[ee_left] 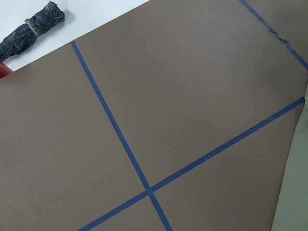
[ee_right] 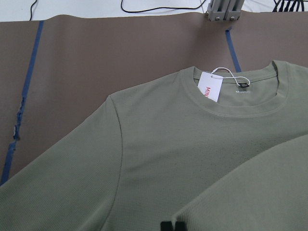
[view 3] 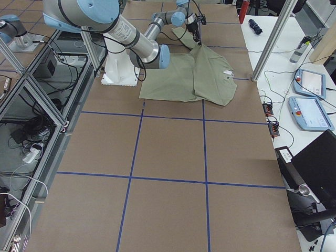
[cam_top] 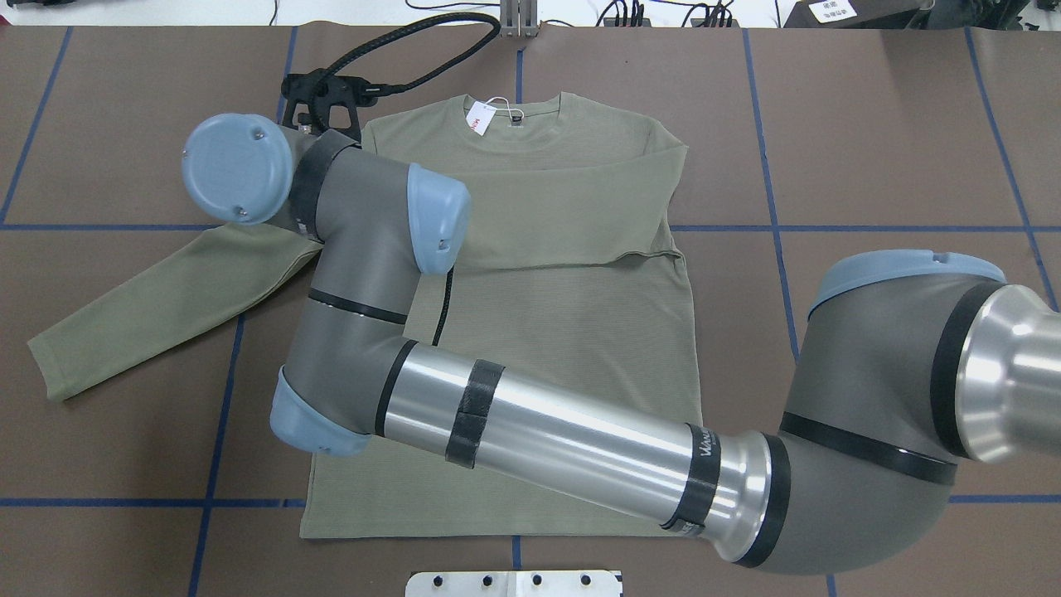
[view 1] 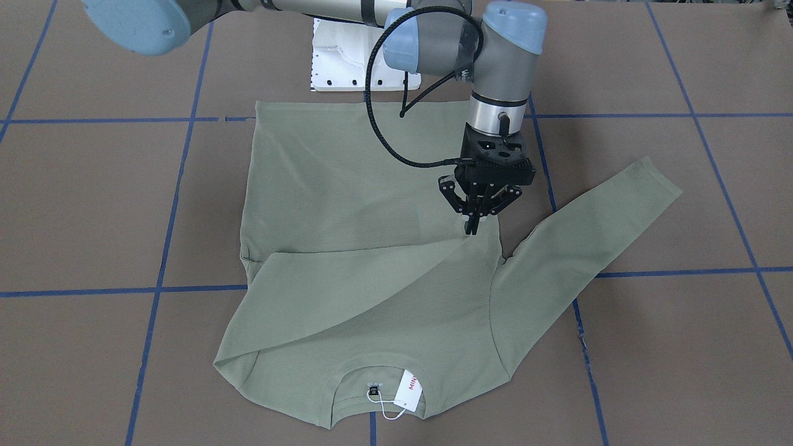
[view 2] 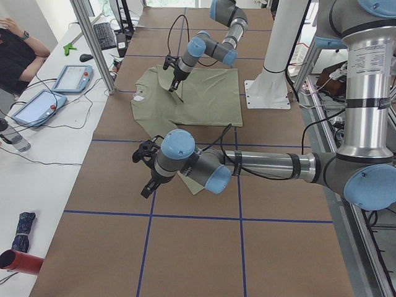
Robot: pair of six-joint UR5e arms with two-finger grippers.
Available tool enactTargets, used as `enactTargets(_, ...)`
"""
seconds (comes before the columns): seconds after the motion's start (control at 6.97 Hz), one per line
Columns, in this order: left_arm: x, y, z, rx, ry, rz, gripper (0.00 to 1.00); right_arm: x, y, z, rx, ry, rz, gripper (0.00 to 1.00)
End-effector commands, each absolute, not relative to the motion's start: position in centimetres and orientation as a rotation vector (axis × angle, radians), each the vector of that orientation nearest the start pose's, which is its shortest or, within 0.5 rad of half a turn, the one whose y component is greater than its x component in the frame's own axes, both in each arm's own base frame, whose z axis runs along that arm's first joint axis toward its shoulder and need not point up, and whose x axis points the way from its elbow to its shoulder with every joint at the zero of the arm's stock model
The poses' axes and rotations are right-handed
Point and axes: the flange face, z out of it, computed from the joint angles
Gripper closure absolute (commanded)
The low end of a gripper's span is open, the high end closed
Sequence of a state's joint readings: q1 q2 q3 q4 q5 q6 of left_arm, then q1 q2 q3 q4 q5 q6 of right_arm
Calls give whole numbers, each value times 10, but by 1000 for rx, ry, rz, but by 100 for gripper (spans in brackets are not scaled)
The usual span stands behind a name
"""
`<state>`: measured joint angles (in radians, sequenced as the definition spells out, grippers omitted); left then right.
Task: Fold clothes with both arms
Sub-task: 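Carry the sleeve cuff with the right gripper across the shirt body toward the collar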
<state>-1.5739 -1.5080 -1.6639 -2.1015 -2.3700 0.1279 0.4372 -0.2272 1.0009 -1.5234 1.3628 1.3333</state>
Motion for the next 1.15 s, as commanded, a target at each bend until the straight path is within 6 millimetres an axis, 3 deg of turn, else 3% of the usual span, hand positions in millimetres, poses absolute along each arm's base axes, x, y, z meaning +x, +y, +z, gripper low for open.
enactTargets(0.0, -63, -486, 581, 581, 744, 339, 0, -709, -498, -17, 470, -717, 276, 100)
enactTargets(0.29, -63, -487, 582, 579, 745, 339, 0, -713, -504, -12, 479, -710, 305, 100)
enactTargets(0.43, -63, -487, 582, 578, 743, 338, 0, -724, -509, -3, 486, -727, 306, 70)
enactTargets(0.57, -63, -487, 582, 579, 744, 339, 0, -724, -511, -12, 492, -731, 312, 1)
enactTargets(0.86, -63, -487, 583, 576, 744, 336, 0, -712, -520, -33, 481, -762, 323, 0)
enactTargets(1.0, -63, -490, 580, 582, 745, 338, 0, -696, -536, -43, 415, -797, 317, 0)
